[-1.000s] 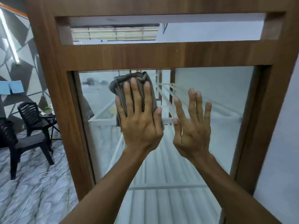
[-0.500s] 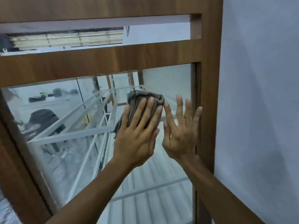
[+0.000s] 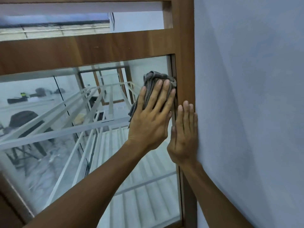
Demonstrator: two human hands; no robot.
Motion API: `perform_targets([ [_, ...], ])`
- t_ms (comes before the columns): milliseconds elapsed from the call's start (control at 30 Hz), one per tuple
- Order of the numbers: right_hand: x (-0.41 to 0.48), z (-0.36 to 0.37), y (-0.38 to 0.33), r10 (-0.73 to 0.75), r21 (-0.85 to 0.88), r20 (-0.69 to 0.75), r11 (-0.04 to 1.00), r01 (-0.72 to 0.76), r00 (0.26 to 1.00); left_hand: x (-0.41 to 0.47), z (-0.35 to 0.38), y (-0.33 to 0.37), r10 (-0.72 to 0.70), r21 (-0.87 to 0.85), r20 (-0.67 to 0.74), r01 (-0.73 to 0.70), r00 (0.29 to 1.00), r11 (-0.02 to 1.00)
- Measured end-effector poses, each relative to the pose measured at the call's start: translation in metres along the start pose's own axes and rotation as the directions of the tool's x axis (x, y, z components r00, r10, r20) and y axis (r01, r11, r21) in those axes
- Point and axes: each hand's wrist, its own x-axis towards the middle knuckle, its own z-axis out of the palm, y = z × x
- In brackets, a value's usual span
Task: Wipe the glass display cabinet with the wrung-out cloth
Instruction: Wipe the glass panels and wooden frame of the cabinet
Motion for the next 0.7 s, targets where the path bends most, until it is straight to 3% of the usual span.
perform_targets([
  [167, 0.004, 0.001, -0.017, 0.038, -0.022, 0.008, 0.999, -0.038, 0.999, -0.048, -0.003, -0.019, 0.079, 0.043, 0.029, -0.081, 0.996, 0.996],
  [367, 0.009, 0.028, -0.075, -0.178, 0.097, 0.118, 0.981, 0.167, 0.977, -0.093, -0.024, -0.066, -0.114, 0.031, -0.085, 0.117, 0.99, 0.993],
  [700, 0.004, 0.077, -0.197, -0.286, 0.095, 0.106, 0.956, 0.276, 0.952, -0.169, -0.067, -0.163, -0.32, 0.065, -0.156, 0.333, 0.934, 0.941],
])
